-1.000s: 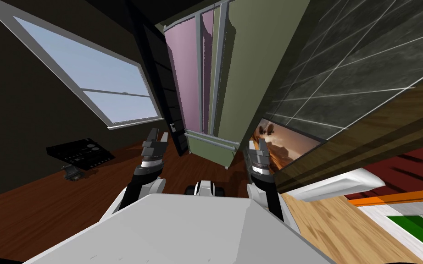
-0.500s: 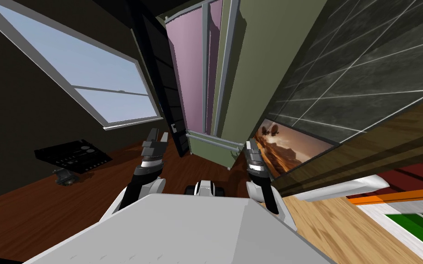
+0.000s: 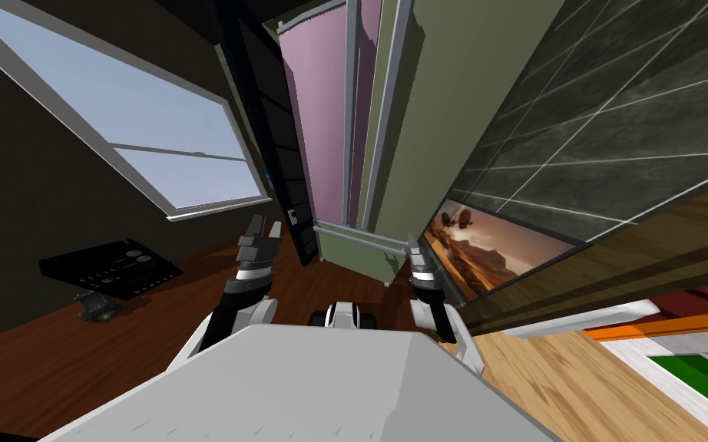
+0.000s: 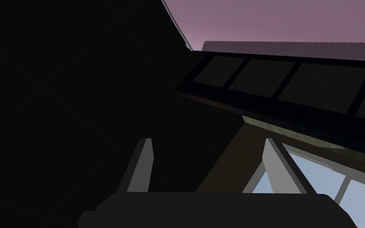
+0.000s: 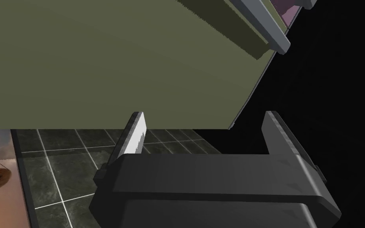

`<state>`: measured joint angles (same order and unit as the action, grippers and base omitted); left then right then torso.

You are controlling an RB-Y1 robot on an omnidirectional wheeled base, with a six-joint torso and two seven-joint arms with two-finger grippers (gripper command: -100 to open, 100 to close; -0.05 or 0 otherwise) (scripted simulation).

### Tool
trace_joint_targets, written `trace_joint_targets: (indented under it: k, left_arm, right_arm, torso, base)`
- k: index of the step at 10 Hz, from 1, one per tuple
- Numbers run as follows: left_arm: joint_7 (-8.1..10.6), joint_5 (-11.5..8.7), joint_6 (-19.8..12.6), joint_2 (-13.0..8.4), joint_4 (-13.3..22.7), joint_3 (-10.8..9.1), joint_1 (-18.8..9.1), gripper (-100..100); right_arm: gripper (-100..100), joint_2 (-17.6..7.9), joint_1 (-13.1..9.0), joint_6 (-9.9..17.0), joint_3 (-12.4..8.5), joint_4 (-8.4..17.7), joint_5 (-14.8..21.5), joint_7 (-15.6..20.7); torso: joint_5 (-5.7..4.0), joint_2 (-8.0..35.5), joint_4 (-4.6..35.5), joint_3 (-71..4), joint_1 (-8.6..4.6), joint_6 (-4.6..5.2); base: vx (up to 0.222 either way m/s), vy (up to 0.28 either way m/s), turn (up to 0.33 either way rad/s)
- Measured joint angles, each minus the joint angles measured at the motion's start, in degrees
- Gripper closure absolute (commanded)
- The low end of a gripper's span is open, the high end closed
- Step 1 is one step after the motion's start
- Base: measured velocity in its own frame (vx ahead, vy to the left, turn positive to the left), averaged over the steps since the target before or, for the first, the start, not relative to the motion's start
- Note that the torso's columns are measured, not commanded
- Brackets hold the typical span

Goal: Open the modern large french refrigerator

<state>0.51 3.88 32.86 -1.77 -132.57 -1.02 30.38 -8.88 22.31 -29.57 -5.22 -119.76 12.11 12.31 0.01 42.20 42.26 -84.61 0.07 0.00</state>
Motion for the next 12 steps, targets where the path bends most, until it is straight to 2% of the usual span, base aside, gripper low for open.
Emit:
trace_joint_targets:
  k: [4,12]
  left_arm:
    - [0.0,0.0,0.0,0.0,0.0,0.0,0.0,0]
    - [0.0,0.0,0.0,0.0,0.0,0.0,0.0,0]
  right_arm:
    - [-100,-0.9,-2.9,3.0,-0.1,2.9,3.3,5.7]
    - [-100,-2.6,-8.3,6.0,-0.9,10.9,8.9,16.0]
  torso:
    - [-0.01,0.1,0.0,0.0,-0.1,0.0]
    - [-0.03,0.1,0.0,0.0,-0.16,0.0]
  base:
    - [0.054,0.132,-0.034]
    - [0.045,0.109,-0.028]
